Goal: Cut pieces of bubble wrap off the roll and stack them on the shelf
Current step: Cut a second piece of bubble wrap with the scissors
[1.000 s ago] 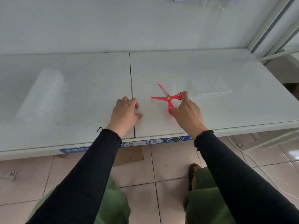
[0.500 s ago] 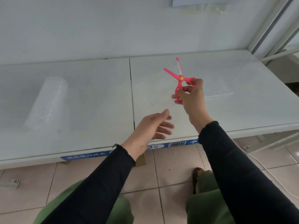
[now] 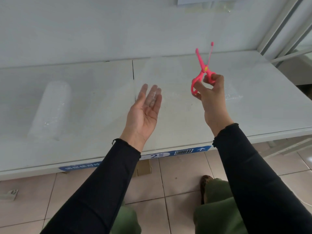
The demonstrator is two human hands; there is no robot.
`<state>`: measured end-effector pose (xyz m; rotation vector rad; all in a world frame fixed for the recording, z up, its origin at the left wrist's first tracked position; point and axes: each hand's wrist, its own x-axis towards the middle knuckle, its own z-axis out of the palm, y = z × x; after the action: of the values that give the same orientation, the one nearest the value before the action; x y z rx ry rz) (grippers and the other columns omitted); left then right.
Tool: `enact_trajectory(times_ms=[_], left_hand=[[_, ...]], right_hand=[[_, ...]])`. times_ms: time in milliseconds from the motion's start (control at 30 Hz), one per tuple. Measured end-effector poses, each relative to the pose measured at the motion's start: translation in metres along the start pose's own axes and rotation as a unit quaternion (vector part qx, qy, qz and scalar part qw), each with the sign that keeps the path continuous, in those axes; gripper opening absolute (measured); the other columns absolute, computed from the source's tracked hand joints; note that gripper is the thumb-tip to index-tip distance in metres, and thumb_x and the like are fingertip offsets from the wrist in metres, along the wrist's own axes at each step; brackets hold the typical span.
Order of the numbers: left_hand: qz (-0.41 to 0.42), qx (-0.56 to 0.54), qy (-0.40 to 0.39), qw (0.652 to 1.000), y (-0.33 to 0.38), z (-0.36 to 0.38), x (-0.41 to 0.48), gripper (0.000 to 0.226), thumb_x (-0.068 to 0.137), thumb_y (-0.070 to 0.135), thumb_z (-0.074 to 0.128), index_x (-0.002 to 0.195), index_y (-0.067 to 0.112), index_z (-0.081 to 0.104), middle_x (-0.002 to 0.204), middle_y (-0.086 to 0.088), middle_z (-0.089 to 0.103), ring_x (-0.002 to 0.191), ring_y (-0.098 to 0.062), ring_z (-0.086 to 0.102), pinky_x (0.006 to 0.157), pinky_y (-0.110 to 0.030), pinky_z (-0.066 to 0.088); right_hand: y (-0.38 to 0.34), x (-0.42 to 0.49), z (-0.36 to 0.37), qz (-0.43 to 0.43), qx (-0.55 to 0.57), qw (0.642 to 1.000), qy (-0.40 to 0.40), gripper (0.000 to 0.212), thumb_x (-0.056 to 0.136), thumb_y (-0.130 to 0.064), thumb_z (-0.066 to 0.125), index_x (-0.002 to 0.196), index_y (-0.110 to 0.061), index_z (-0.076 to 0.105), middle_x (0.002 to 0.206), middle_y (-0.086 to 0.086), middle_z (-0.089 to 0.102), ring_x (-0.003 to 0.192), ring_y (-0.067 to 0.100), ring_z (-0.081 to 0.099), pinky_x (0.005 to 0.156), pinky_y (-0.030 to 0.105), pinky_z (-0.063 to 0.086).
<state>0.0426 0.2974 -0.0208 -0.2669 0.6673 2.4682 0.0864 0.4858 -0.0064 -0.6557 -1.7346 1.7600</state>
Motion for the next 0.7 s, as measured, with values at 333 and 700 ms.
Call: enact_trajectory(times_ms=[333, 700], left_hand=[[0.058, -0.028, -0.051, 0.997, 0.021, 0.005, 0.017, 0.045, 0.11, 0.04, 0.035, 0.154, 0.036, 0.037, 0.147, -0.023, 0.054, 0.142, -0.031, 0.047, 0.119, -0.044, 0.036], [0.063, 0.011, -0.08, 0.995, 0.019, 0.008, 0.021, 0.045, 0.11, 0.044, 0.031, 0.155, 0.042, 0.033, 0.149, -0.025, 0.051, 0.143, -0.034, 0.046, 0.121, -0.045, 0.035]], right_hand=[[-0.004, -0.066, 0.016, 0.168, 0.054, 0.931, -0.32, 0.016, 0.094, -0.025, 0.061, 0.099, -0.01, 0.066, 0.095, 0.005, 0.068, 0.088, 0.022, 0.063, 0.073, 0.032, 0.05], [-0.003, -0.101, 0.015, 0.268, 0.025, 0.876, -0.401, 0.037, 0.086, -0.045, 0.055, 0.086, -0.008, 0.061, 0.091, 0.017, 0.071, 0.084, 0.028, 0.067, 0.086, 0.039, 0.054]])
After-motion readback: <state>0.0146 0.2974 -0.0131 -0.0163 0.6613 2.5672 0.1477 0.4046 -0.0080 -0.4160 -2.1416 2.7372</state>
